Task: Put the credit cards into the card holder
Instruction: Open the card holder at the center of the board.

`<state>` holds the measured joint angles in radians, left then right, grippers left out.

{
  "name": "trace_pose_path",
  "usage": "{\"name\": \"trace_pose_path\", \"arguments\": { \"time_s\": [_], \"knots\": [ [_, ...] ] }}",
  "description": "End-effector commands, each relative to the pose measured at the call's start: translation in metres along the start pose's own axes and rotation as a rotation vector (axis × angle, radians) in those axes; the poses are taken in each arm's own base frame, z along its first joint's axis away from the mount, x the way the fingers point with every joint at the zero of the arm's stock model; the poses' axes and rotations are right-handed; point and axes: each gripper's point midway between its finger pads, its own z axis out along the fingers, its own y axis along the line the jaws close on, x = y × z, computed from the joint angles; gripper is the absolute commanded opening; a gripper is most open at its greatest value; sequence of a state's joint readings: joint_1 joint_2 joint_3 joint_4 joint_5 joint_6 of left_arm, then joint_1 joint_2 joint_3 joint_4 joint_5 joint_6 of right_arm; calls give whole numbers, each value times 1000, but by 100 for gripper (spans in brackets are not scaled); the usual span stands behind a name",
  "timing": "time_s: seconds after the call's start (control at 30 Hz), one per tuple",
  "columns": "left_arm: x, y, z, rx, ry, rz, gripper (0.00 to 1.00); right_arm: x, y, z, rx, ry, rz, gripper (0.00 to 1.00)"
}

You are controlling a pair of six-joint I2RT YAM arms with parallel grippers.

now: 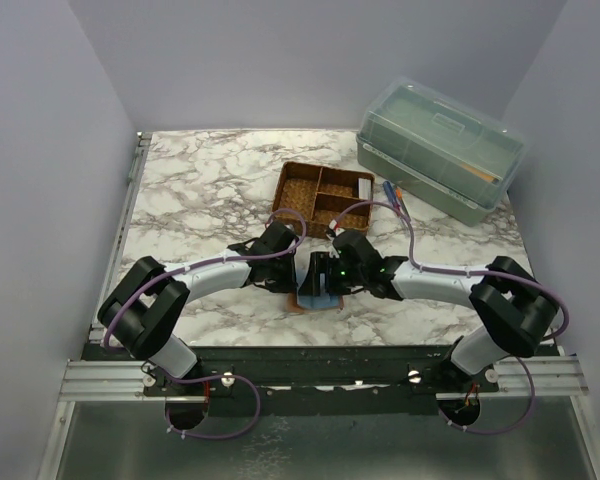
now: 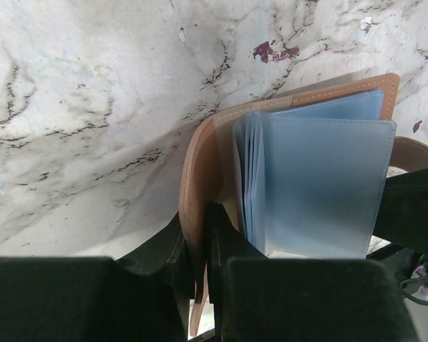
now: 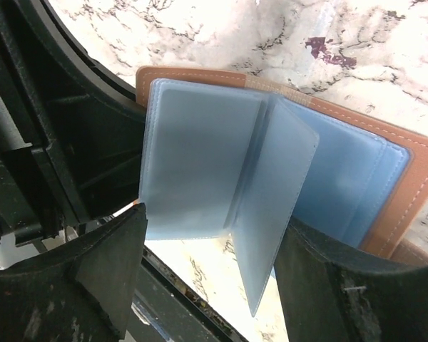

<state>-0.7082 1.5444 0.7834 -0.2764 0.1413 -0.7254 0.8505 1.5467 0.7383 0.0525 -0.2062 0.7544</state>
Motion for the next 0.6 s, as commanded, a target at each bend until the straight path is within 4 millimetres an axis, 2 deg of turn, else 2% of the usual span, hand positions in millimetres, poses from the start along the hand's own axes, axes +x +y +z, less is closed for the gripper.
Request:
{"name": "trace_pose_path", "arguments": {
  "time_s": [0.0, 0.27, 0.43, 0.57],
  "knots": [
    [8, 6, -3, -13, 26, -9, 1, -5, 13, 2, -59, -4, -26, 73],
    [7, 6, -2, -14, 26, -8, 1, -3, 7, 6, -37, 6, -22, 73],
    [8, 7, -2, -17, 27, -6, 1, -1, -6, 7, 30, 6, -1, 52],
    [6, 8, -4, -22, 17, 0, 1, 1, -13, 2, 58, -10, 12, 41]
  ]
}}
